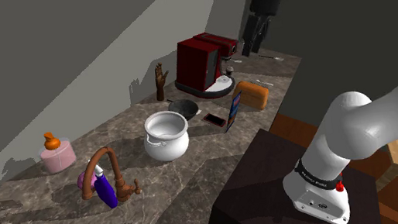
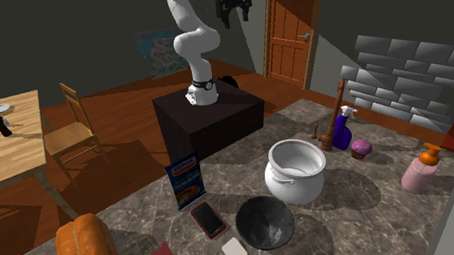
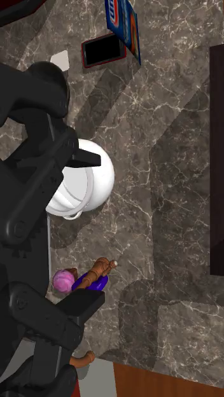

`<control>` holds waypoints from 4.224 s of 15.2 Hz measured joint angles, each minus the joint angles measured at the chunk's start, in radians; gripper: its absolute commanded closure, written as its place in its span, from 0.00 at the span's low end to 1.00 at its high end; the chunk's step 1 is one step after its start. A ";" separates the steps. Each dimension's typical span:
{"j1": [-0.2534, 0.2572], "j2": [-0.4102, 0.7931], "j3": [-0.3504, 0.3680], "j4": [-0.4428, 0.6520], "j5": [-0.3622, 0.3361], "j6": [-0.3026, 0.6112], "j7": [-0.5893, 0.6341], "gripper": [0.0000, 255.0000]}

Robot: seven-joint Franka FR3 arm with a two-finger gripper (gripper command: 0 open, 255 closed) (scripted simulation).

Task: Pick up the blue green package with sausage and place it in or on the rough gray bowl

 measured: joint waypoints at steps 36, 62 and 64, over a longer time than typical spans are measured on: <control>-0.342 0.883 -0.064 -0.031 -0.163 0.936 0.783 0.00; -0.388 1.134 -0.113 0.037 -0.150 1.116 0.889 1.00; -0.388 1.134 -0.113 0.036 -0.150 1.116 0.889 1.00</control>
